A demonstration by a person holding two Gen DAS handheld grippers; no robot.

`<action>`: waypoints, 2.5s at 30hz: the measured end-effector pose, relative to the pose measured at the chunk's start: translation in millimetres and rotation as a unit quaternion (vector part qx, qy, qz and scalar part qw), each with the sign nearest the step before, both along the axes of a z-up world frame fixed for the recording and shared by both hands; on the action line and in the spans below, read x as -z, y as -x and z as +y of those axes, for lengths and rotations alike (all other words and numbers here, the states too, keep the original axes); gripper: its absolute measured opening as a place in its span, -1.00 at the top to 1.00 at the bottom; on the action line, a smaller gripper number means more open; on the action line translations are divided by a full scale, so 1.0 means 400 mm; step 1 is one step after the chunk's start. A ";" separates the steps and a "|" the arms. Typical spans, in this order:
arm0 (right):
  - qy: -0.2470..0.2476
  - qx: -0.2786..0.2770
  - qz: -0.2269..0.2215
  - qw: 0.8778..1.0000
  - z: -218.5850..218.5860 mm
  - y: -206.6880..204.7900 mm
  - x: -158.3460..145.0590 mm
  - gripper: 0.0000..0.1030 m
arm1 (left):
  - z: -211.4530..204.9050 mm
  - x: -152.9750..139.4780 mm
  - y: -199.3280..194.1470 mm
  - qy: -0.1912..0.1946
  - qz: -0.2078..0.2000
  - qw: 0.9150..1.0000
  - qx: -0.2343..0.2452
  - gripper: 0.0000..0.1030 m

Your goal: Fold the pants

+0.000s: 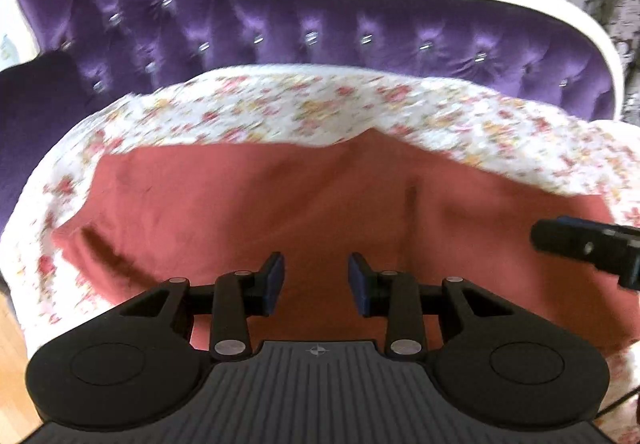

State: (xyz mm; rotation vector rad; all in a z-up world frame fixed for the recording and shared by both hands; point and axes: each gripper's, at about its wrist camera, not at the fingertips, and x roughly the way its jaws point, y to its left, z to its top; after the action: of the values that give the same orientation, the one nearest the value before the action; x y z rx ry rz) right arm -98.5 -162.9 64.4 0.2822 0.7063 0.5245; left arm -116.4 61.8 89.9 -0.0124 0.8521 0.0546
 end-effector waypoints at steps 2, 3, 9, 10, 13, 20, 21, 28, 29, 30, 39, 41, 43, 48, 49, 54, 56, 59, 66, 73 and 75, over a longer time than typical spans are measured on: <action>0.021 0.036 -0.007 0.999 -0.036 0.001 -0.001 -0.02 | -0.033 -0.001 -0.006 0.003 -0.004 1.000 0.018 0.34; 0.041 0.057 -0.007 0.998 -0.061 0.001 0.004 0.19 | -0.050 0.004 -0.013 0.002 -0.004 1.000 0.027 0.34; 0.133 0.142 0.015 0.981 -0.154 -0.009 0.084 0.56 | -0.139 0.076 -0.043 -0.025 0.020 0.998 0.053 0.34; 0.137 0.150 0.020 0.979 -0.167 -0.010 0.097 0.61 | -0.146 0.095 -0.045 -0.030 0.029 0.998 0.054 0.34; 0.130 0.162 0.032 0.978 -0.193 -0.004 0.126 0.79 | -0.149 0.145 -0.041 -0.039 0.050 0.997 0.053 0.33; 0.133 0.161 0.034 0.977 -0.202 0.005 0.119 0.80 | -0.155 0.142 -0.030 -0.044 0.047 0.997 0.048 0.32; 0.135 0.161 0.035 0.977 -0.200 0.004 0.117 0.80 | -0.149 0.140 -0.029 -0.040 0.048 0.997 0.043 0.32; 0.137 0.149 0.027 0.979 -0.145 0.014 0.081 0.50 | -0.124 0.135 -0.001 -0.041 0.051 0.997 0.035 0.21; 0.134 0.141 0.030 0.980 -0.129 0.017 0.077 0.47 | -0.120 0.134 0.004 -0.039 0.051 0.997 0.034 0.17; 0.134 0.135 0.033 0.981 -0.112 0.017 0.075 0.46 | -0.114 0.132 0.010 -0.037 0.050 0.997 0.034 0.15; 0.175 0.092 0.054 0.979 0.054 0.015 0.080 0.46 | -0.083 0.100 0.043 -0.045 0.034 0.998 0.027 0.09; 0.178 0.085 0.056 0.979 0.082 0.018 0.078 0.45 | -0.069 0.090 0.051 -0.055 0.024 0.998 0.020 0.09; 0.181 0.078 0.055 0.979 0.110 0.019 0.077 0.45 | -0.042 0.084 0.055 -0.048 0.021 0.999 0.009 0.09; 0.179 0.061 0.044 0.981 0.166 0.023 0.069 0.18 | 0.042 0.081 0.057 -0.034 0.016 0.999 -0.037 0.09; 0.180 0.060 0.041 0.981 0.177 0.023 0.067 0.11 | 0.061 0.083 0.056 -0.033 0.016 0.998 -0.048 0.09; 0.184 0.047 0.021 0.982 0.227 0.033 0.064 0.05 | 0.159 0.084 0.069 -0.030 0.006 0.995 -0.090 0.03; 0.194 0.050 0.010 0.980 0.247 0.037 0.069 0.02 | 0.205 0.084 0.071 -0.020 0.003 0.994 -0.106 -0.06; 0.197 0.039 0.008 0.980 0.269 0.037 0.088 0.02 | 0.279 0.085 0.070 -0.001 0.005 0.991 -0.134 -0.12; 0.232 0.012 0.008 0.973 0.306 0.037 0.115 -0.04 | 0.417 0.100 0.046 0.052 0.015 0.983 -0.174 -0.29; 0.223 0.008 0.016 0.975 0.301 0.031 0.113 -0.04 | 0.483 0.165 0.006 0.085 0.041 0.974 -0.205 -0.37; 0.221 0.006 0.016 0.975 0.301 0.031 0.114 -0.05 | 0.489 0.173 -0.002 0.086 0.040 0.972 -0.214 -0.44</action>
State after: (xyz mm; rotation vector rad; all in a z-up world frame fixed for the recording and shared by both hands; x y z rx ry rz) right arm -110.8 -42.4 18.7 -0.1225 0.8318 0.3381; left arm -115.5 257.5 20.6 -0.3599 0.9210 0.3880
